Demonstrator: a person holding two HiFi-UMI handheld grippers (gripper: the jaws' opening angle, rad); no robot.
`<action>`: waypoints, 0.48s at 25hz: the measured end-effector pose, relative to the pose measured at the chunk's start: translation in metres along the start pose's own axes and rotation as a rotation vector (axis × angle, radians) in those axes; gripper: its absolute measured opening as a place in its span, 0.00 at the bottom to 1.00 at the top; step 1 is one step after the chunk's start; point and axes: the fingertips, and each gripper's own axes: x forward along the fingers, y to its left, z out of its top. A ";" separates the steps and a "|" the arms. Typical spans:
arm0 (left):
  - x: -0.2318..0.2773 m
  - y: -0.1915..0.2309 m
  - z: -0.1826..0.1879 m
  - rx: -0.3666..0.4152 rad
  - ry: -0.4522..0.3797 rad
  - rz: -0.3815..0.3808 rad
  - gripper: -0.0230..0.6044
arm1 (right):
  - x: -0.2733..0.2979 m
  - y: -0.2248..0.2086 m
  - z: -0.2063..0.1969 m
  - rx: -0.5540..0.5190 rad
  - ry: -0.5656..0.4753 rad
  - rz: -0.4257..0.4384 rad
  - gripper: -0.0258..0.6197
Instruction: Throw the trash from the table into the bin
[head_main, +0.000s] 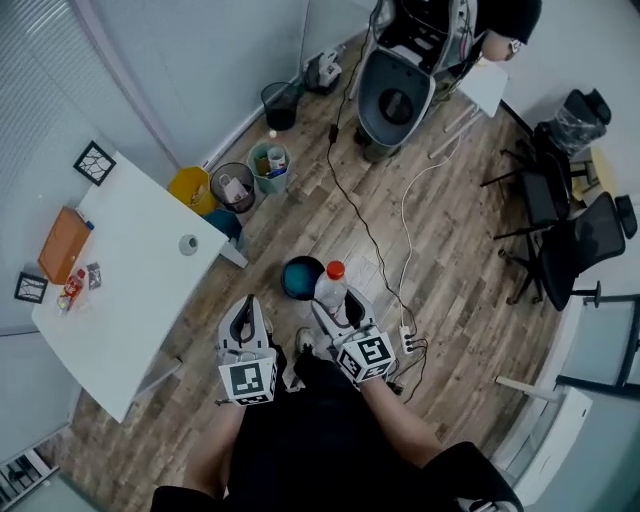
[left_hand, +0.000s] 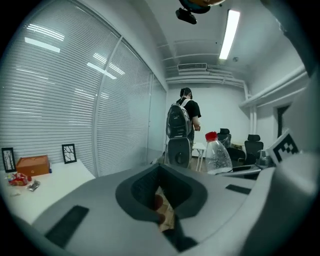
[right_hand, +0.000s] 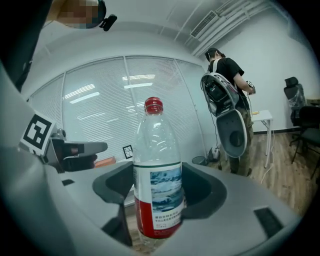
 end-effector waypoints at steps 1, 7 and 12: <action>0.010 0.000 -0.001 0.004 0.003 -0.020 0.03 | 0.005 -0.008 -0.005 0.004 0.008 -0.020 0.50; 0.054 0.000 -0.025 0.028 0.054 -0.121 0.03 | 0.042 -0.054 -0.058 0.035 0.099 -0.147 0.50; 0.086 0.006 -0.053 0.018 0.098 -0.162 0.03 | 0.081 -0.090 -0.133 0.067 0.214 -0.225 0.50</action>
